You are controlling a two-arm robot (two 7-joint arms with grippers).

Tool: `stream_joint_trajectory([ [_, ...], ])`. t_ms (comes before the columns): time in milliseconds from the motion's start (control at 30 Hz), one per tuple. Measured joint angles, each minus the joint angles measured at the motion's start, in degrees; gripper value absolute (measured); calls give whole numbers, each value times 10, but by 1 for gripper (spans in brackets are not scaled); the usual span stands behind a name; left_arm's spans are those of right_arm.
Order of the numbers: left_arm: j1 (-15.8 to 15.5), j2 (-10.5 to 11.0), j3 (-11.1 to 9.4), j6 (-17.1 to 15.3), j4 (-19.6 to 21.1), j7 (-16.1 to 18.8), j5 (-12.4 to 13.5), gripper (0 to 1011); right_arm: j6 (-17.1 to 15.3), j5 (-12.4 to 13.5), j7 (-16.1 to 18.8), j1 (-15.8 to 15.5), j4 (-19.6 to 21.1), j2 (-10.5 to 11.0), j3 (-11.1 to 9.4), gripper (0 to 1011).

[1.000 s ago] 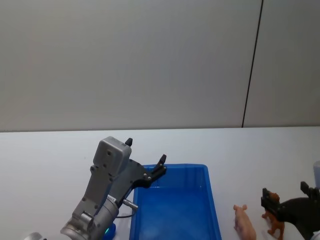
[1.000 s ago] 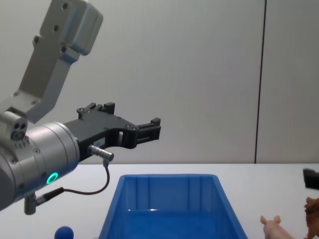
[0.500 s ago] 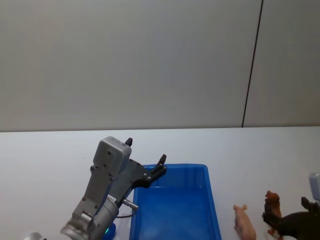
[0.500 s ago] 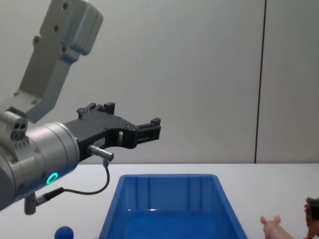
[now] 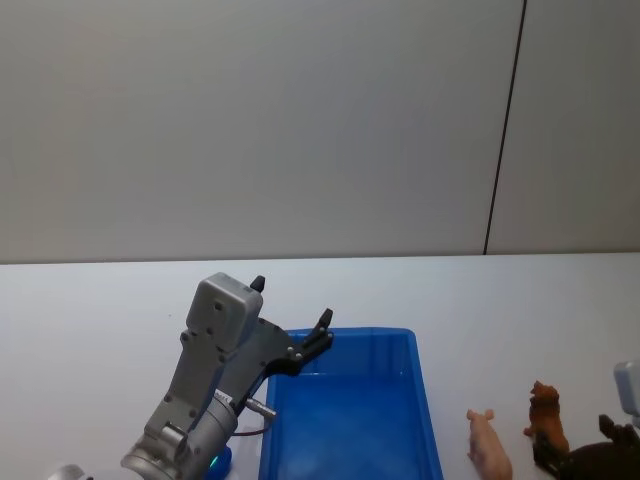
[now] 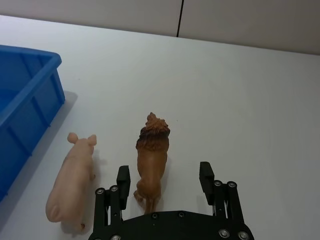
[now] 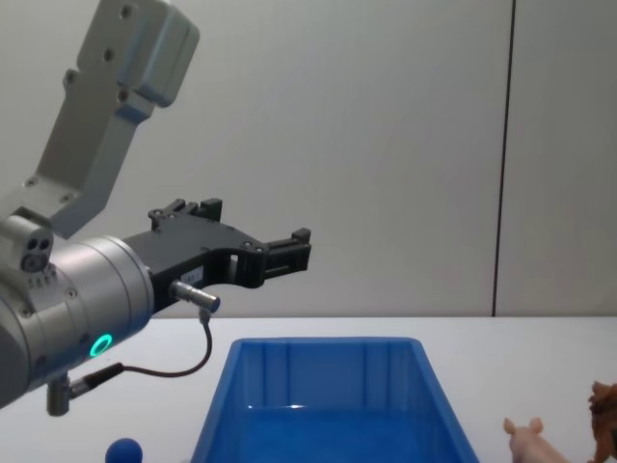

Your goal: Pick up the two dolls from the table and place them into the box.

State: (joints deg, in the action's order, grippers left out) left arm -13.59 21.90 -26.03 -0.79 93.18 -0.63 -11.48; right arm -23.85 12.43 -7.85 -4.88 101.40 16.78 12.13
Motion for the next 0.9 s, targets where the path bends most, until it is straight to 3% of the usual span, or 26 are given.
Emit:
stream_joint_trajectory([
  [267,0,0,0,0,0,0,0,1002,-4,4,3,-2,-10,-3,-2,686],
  [367,0,0,0,0,0,0,0,1002,-5,5,5,-3,-15,-5,-3,546],
  [633,0,0,0,0,0,0,0,1002,5,3,17,-2,-23,-9,-2,306],
  [900,0,0,0,0,0,0,0,1002,26,-7,28,2,-27,-14,0,267],
])
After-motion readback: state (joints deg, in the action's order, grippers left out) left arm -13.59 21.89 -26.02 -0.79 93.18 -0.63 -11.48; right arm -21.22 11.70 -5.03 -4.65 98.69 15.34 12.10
